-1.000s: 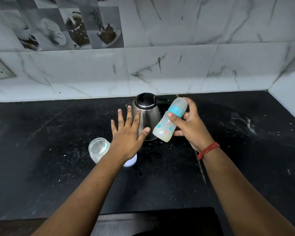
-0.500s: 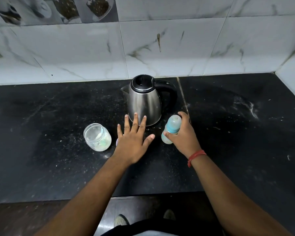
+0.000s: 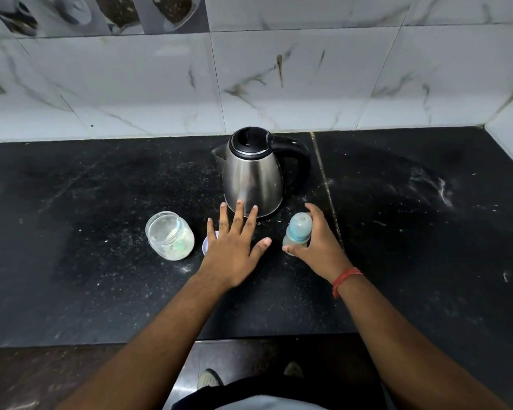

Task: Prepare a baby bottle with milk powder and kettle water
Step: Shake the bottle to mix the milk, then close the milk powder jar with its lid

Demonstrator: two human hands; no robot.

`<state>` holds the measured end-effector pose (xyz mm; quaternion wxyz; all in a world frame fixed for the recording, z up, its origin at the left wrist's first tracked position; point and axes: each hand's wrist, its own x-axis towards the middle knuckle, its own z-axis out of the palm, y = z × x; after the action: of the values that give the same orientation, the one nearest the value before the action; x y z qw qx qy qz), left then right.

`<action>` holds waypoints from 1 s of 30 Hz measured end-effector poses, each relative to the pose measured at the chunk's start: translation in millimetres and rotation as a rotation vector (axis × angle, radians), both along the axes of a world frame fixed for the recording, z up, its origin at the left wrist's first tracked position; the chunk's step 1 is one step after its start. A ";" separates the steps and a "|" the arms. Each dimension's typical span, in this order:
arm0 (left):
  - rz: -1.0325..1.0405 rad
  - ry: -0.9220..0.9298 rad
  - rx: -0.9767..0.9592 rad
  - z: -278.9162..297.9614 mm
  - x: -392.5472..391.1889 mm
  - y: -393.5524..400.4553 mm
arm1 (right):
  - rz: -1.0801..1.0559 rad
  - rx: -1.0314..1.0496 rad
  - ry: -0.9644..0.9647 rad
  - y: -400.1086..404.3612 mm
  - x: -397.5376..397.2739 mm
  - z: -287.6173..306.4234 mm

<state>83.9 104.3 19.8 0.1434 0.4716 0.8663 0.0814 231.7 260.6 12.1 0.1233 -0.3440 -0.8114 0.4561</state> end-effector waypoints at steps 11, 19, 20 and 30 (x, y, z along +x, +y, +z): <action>0.111 0.057 0.074 6.7 -47.2 -23.9 | 0.114 0.396 0.277 -19.6 -45.7 65.7; 0.254 0.095 0.089 22.3 -111.1 -79.7 | 0.393 0.317 0.013 -64.8 -109.4 39.3; 0.268 0.084 0.087 21.9 -116.8 -87.4 | 0.430 0.311 -0.060 -69.6 -115.8 32.6; 0.381 -0.336 0.313 -12.2 -134.2 -123.2 | 0.517 0.481 -0.561 -101.3 -152.9 -22.7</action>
<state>-50.3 -18.9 7.6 0.1922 0.2966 0.8803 0.3165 78.8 159.3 -10.5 -0.1432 -0.2019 -0.9557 0.1596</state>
